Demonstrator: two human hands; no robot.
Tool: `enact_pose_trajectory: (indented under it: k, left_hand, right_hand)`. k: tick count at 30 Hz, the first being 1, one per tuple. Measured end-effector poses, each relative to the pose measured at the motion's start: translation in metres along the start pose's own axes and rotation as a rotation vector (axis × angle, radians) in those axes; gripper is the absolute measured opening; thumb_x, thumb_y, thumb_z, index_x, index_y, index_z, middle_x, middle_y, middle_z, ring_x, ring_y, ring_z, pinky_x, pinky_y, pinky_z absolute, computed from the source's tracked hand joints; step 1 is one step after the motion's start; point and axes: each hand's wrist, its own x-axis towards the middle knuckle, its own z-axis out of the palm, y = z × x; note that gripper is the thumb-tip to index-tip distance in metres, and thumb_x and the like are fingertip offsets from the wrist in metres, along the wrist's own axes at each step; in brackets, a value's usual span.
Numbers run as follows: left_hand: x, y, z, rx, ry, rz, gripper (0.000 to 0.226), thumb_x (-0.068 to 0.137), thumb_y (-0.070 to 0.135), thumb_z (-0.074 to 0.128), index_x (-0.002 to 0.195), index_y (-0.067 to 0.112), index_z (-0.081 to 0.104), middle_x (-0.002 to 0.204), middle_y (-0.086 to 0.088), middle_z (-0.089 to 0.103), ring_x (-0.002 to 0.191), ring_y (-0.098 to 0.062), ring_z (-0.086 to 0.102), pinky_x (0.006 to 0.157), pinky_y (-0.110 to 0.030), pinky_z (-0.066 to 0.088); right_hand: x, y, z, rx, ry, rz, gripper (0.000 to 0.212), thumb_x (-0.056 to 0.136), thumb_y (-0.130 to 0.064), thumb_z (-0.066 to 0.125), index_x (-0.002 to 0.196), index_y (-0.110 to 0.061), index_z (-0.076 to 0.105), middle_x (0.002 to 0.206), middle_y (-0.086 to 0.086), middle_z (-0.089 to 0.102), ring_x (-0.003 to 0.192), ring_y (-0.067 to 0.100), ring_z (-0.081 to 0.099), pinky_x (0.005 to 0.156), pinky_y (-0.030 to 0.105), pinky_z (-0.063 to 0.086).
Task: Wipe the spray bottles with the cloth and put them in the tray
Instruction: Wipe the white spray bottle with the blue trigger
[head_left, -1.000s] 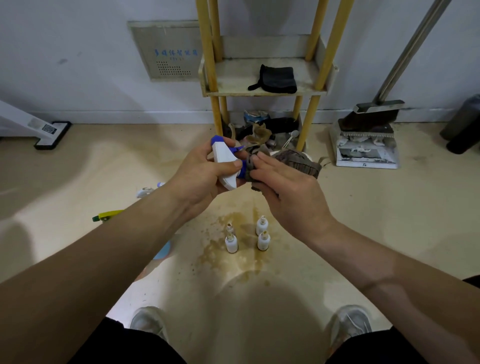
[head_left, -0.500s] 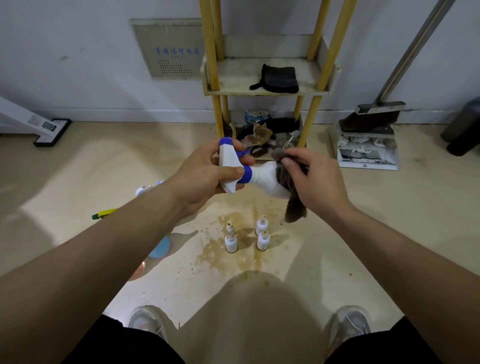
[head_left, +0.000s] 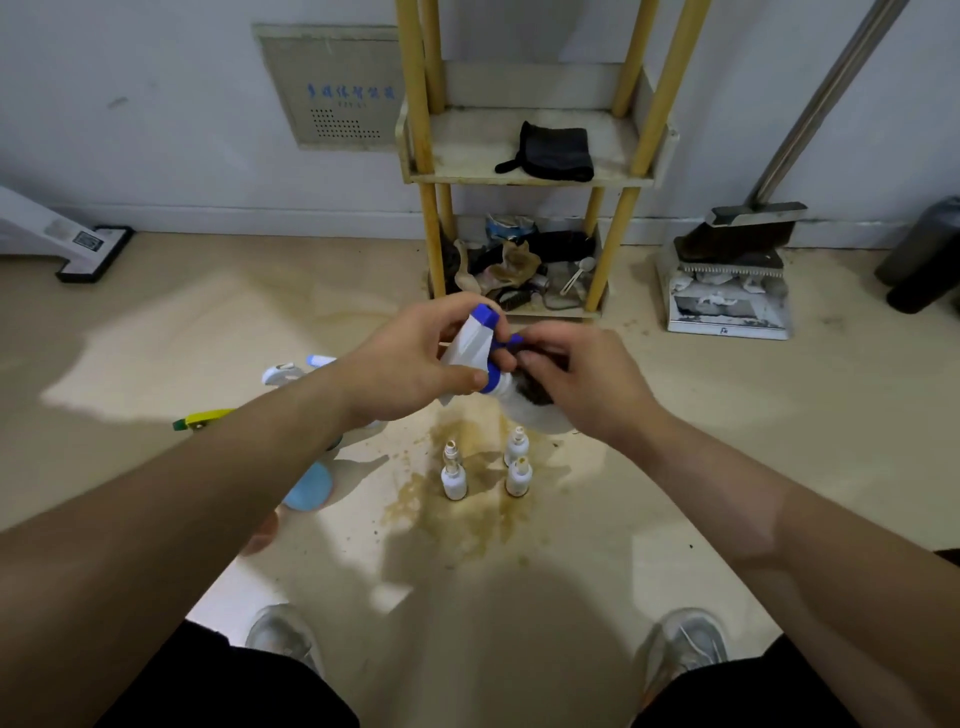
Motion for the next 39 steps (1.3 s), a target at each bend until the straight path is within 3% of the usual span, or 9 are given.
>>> enact_pose_trajectory:
  k: [4,8,15,19,22,28,31,35,39]
  left_hand:
    - [-0.002,-0.002,-0.002,0.051,-0.045,0.011,0.034,0.089,-0.005,0.069,0.112,0.019,0.063,0.103,0.007,0.075,0.103,-0.009,0.069,0.090,-0.043,0.059]
    - [-0.006,0.002,-0.007,0.142,-0.115,0.052,0.034,0.087,-0.007,0.068,0.106,0.021,0.064,0.104,0.012,0.073,0.104,-0.003,0.066,0.087,-0.014,0.052]
    - [-0.012,0.000,-0.005,0.394,-0.233,0.078,0.039,0.083,-0.003,0.068,0.097,0.034,0.066,0.096,0.027,0.063,0.091,0.005,0.057,0.073,-0.006,0.042]
    - [-0.018,-0.005,-0.005,0.452,-0.264,0.059,0.037,0.085,-0.001,0.067,0.099,0.033,0.064,0.094,0.027,0.064,0.090,0.002,0.057,0.074,-0.011,0.043]
    - [-0.023,-0.012,-0.008,0.470,-0.221,0.048,0.038,0.087,0.001,0.068,0.108,0.033,0.063,0.104,0.020,0.065,0.096,-0.003,0.058,0.081,-0.018,0.048]
    - [-0.044,-0.046,-0.030,0.555,-0.076,-0.135,0.041,0.088,0.008,0.068,0.119,0.032,0.056,0.107,0.013,0.061,0.094,-0.013,0.055,0.081,-0.027,0.047]
    - [-0.061,-0.067,-0.038,0.609,-0.037,-0.197,0.033,0.086,0.010,0.069,0.113,0.028,0.061,0.103,0.008,0.062,0.093,-0.018,0.055,0.079,-0.033,0.046]
    - [-0.083,-0.094,-0.044,0.580,-0.003,-0.259,0.030,0.084,0.005,0.071,0.099,0.030,0.067,0.093,0.004,0.067,0.085,-0.019,0.056,0.072,-0.025,0.042]
    - [-0.103,-0.125,-0.047,0.533,0.063,-0.385,0.033,0.081,0.003,0.072,0.098,0.032,0.070,0.094,0.002,0.070,0.088,-0.022,0.062,0.079,-0.039,0.051]
  right_hand:
    - [0.005,0.013,-0.001,0.066,0.040,0.097,0.019,0.097,-0.016,0.062,0.107,-0.024,0.076,0.093,-0.019,0.070,0.087,-0.007,0.065,0.077,0.009,0.046]
    - [0.007,0.042,-0.003,0.037,-0.010,0.324,0.016,0.098,-0.021,0.062,0.103,-0.028,0.075,0.104,-0.010,0.074,0.103,0.008,0.067,0.089,0.024,0.048]
    - [0.002,0.008,0.010,0.292,-0.333,0.096,0.018,0.098,-0.013,0.063,0.098,-0.023,0.078,0.091,-0.009,0.076,0.087,0.008,0.071,0.080,0.024,0.055]
    - [0.004,0.022,0.020,-0.031,-0.375,0.158,0.015,0.097,-0.021,0.063,0.100,-0.024,0.078,0.093,-0.010,0.075,0.091,0.010,0.068,0.081,0.026,0.050]
    - [0.005,0.029,0.024,-0.209,-0.439,0.241,0.014,0.096,-0.025,0.065,0.104,-0.024,0.076,0.097,-0.006,0.071,0.098,0.017,0.066,0.081,0.027,0.046]
    - [0.011,-0.010,0.043,0.072,-0.566,0.160,0.014,0.095,-0.024,0.069,0.105,-0.021,0.078,0.096,-0.004,0.077,0.093,0.011,0.070,0.086,0.026,0.053]
    - [0.015,-0.023,0.063,0.015,-0.571,0.127,0.013,0.095,-0.027,0.068,0.104,-0.024,0.077,0.098,-0.003,0.077,0.094,0.012,0.070,0.088,0.029,0.054]
    - [0.017,-0.034,0.090,-0.086,-0.586,0.098,0.012,0.095,-0.026,0.066,0.101,-0.023,0.076,0.098,-0.001,0.075,0.095,0.017,0.068,0.085,0.031,0.053]
    - [0.015,-0.047,0.120,-0.161,-0.610,0.055,0.015,0.096,-0.026,0.064,0.103,-0.021,0.076,0.097,-0.003,0.069,0.099,0.019,0.065,0.081,0.027,0.047]
